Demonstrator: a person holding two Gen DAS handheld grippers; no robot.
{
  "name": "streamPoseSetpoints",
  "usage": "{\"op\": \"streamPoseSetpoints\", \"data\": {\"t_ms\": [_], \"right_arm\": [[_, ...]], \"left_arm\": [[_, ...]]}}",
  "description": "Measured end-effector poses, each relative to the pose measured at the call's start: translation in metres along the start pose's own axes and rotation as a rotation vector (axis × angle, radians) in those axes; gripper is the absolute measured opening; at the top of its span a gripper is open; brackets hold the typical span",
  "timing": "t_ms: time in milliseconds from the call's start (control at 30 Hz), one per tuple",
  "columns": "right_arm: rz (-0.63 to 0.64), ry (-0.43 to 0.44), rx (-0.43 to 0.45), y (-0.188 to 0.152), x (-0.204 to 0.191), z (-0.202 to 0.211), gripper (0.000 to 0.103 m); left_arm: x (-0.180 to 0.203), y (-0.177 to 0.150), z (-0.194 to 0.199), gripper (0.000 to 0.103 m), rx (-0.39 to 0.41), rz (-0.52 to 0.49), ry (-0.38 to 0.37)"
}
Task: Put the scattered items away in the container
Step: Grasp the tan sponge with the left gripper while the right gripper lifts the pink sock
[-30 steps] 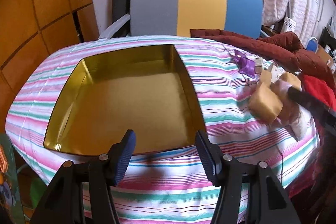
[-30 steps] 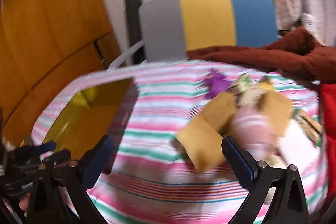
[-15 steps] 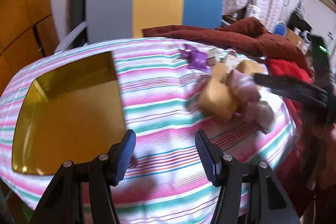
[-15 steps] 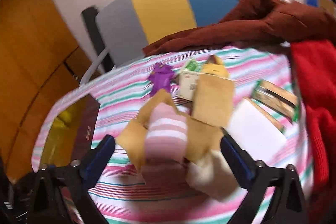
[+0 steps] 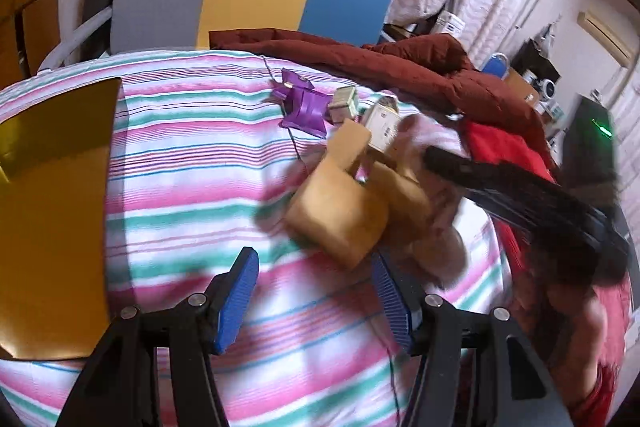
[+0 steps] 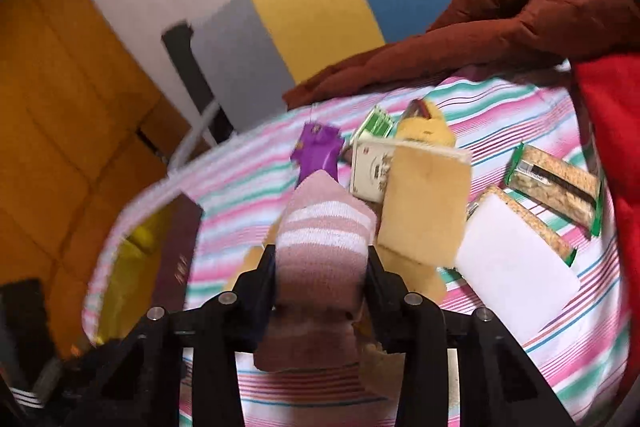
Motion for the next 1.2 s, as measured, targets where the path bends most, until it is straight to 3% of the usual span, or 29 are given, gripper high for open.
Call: {"op": "streamPoseSetpoints", "data": {"t_ms": [133,267,367,500,600,633,733,900,1200], "right_arm": [[-0.074,0.02,0.051,0.009,0.008,0.009,0.041],[-0.09,0.026,0.045,0.009,0.009,0.011,0.041],[-0.074,0.024,0.041,0.01,0.008,0.009,0.041],[-0.054,0.032,0.036,0.011,0.006,0.008,0.041],[-0.061,0.039,0.027,0.011,0.008,0.006,0.041],[-0.065,0.041,0.027,0.011,0.009,0.006,0.041],[-0.069,0.035,0.029,0.011,0.01,0.006,0.041],[-0.061,0.028,0.022,0.01,0.009,0.003,0.041],[-0.04,0.016,0.019,0.009,0.008,0.001,0.041]], "left_arm": [[0.007,0.011,-0.026,0.06,-0.024,0.033,-0.003],[0.016,0.015,-0.054,0.06,-0.057,0.046,-0.008],[0.014,0.014,-0.069,0.06,-0.071,0.035,0.043],[0.013,0.012,-0.085,0.071,-0.073,0.012,0.037],[0.004,0.008,-0.096,0.077,-0.129,0.084,-0.026],[0.0,0.006,-0.098,0.075,-0.14,0.142,-0.079],[-0.011,0.01,-0.095,0.063,-0.111,0.238,-0.141],[-0.002,0.005,-0.088,0.052,-0.1,0.149,-0.141],[0.0,0.006,-0.061,0.047,-0.024,0.041,-0.098]]}}
Point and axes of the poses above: each gripper's, at about its wrist camera, not at the fingertips, and z roughly against the way its jaws point, x to its right, y to its top, the point moved 7 cm from there along -z, roughly the way its jaws point, and after that the axes turned 7 degrees about -y, right-handed, at the moved point
